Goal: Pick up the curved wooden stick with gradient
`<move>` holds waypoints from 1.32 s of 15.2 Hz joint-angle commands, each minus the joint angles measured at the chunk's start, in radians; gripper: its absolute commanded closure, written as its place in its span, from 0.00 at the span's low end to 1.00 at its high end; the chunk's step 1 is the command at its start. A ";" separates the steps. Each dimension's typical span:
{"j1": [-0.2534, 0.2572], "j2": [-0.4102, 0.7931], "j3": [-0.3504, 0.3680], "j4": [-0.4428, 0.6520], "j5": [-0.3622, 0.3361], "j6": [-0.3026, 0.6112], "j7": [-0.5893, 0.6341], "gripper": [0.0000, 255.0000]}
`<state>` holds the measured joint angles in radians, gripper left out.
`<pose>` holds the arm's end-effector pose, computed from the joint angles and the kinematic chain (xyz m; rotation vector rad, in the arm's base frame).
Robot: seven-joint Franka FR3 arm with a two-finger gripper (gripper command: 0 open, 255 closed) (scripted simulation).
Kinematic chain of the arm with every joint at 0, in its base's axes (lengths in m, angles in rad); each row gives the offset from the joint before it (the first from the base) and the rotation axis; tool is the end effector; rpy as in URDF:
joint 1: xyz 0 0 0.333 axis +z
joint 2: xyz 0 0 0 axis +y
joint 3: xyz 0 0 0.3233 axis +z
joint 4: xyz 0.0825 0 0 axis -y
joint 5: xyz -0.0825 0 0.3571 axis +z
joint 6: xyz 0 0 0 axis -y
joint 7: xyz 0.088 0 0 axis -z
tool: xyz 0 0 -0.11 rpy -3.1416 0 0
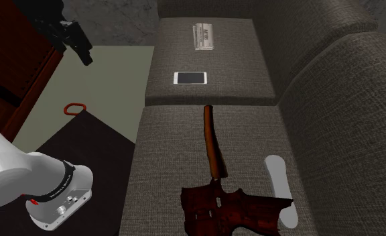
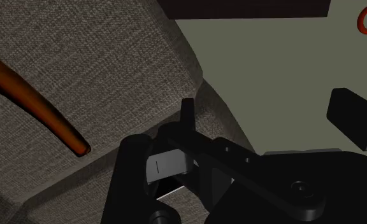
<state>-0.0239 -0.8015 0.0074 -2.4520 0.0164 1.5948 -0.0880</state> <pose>0.2694 -0.0021 0.5562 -3.1246 -0.1067 0.0861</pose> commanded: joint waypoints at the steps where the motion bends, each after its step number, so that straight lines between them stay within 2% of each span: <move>1: 0.000 0.000 0.000 0.000 0.000 0.000 0.000 0.00; 10: -0.045 0.046 -0.195 -0.137 -0.164 0.201 -0.293 0.00; 15: -0.066 0.145 -0.312 -0.157 -0.243 0.339 -0.453 0.00; 20: -0.067 0.292 -0.432 -0.135 -0.291 0.487 -0.615 0.00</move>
<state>-0.0947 -0.5481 -0.4003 -2.5975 -0.2683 2.0478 -0.6674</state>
